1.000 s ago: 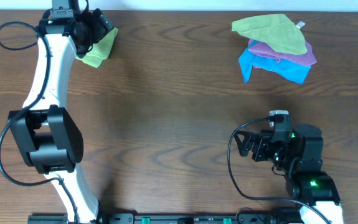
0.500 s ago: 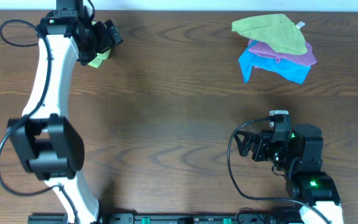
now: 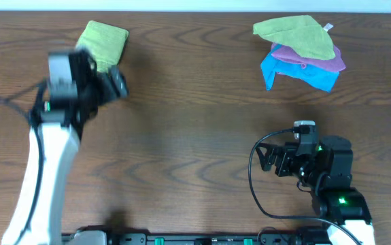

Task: Fold the cloth

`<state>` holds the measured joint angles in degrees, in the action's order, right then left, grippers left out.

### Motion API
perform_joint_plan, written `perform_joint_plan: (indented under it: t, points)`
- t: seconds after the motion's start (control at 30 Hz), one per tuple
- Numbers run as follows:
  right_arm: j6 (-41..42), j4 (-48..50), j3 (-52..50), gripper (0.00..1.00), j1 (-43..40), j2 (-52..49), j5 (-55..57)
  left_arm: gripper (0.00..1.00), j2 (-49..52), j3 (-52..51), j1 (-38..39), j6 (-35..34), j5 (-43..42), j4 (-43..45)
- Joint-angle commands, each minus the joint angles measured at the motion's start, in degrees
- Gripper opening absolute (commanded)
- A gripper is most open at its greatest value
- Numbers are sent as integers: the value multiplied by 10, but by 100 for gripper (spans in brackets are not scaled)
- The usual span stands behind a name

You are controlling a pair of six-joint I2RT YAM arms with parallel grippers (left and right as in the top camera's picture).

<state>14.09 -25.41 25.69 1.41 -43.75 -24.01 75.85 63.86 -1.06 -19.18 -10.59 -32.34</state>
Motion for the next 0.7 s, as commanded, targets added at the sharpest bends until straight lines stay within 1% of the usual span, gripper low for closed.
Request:
perform_joint_plan:
  t: [0.0, 0.17, 0.23, 0.47, 0.67]
  points:
    - [7, 1, -2, 99, -5, 2, -6, 96, -96, -82, 0, 17, 41, 14]
    - [7, 1, -2, 99, -5, 2, -6, 95, -245, -202, 0, 29, 97, 15]
    - [7, 1, -2, 99, -5, 3, -6, 95, -302, -244, 0, 43, 97, 14]
    - [7, 1, -2, 99, -5, 3, -6, 95, -487, -372, 0, 46, 98, 12]
    - [7, 1, -2, 99, -5, 3, -6, 96, -614, -449, 0, 96, 97, -24]
